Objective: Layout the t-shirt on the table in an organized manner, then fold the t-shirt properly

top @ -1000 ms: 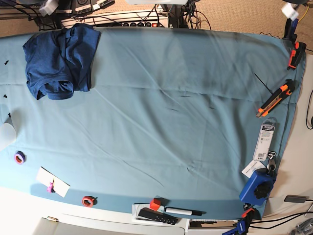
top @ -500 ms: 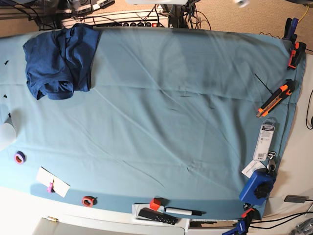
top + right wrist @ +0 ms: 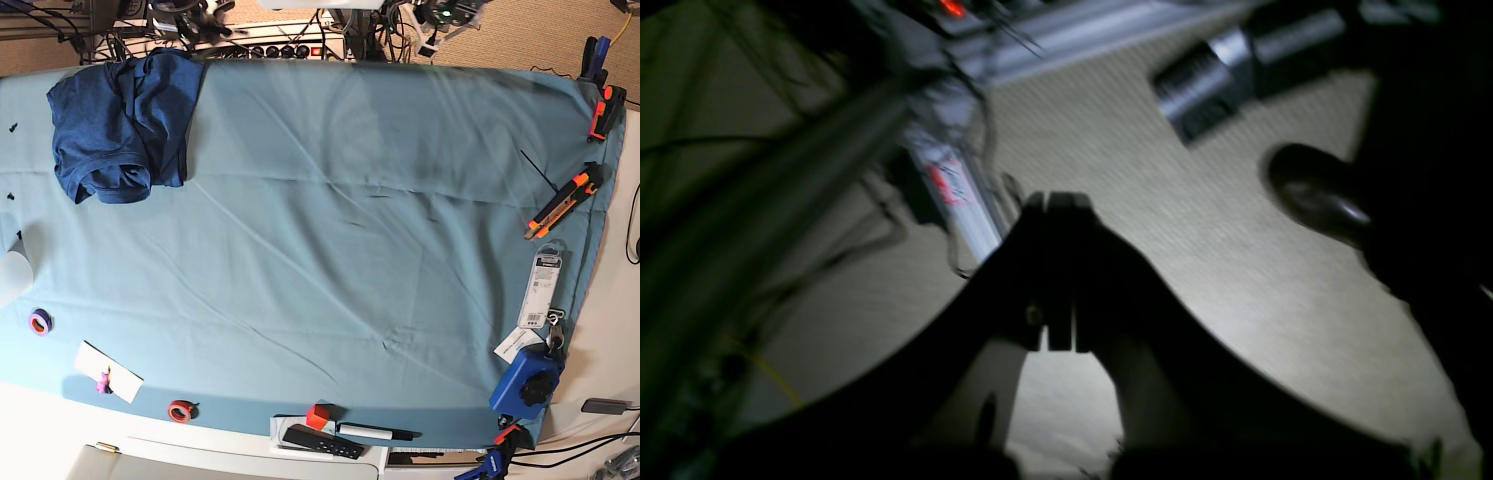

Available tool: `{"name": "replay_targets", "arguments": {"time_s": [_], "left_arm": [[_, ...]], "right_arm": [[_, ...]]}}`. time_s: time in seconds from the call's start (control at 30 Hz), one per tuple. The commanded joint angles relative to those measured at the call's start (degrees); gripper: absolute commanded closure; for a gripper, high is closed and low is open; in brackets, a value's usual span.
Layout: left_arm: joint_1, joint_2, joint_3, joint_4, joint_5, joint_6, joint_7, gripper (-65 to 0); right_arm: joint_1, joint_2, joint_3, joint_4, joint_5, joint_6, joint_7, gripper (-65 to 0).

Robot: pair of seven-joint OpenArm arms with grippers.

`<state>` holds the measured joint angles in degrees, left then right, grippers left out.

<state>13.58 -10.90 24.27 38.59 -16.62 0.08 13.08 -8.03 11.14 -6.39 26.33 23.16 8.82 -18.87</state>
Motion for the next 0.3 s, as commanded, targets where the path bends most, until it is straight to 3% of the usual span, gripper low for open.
{"name": "replay_targets", "arguments": {"time_s": [0.0, 0.13, 0.27], "left_arm": [[0.4, 0.2, -0.1, 0.2, -0.1, 0.9, -0.7, 0.0], [0.4, 1.6, -0.1, 0.2, -0.1, 5.4, -0.6, 0.0], [0.4, 2.2, -0.1, 0.2, -2.5, 5.5, -0.6, 0.0]], "right_arm": [[0.2, 0.0, 0.1, 0.2, 0.0, 0.0, -0.4, 0.0], [0.9, -1.3, 0.1, 0.2, 0.0, -0.1, -0.6, 0.0], [1.1, -1.1, 0.1, 0.2, 0.0, -0.1, -0.7, 0.0]]}}
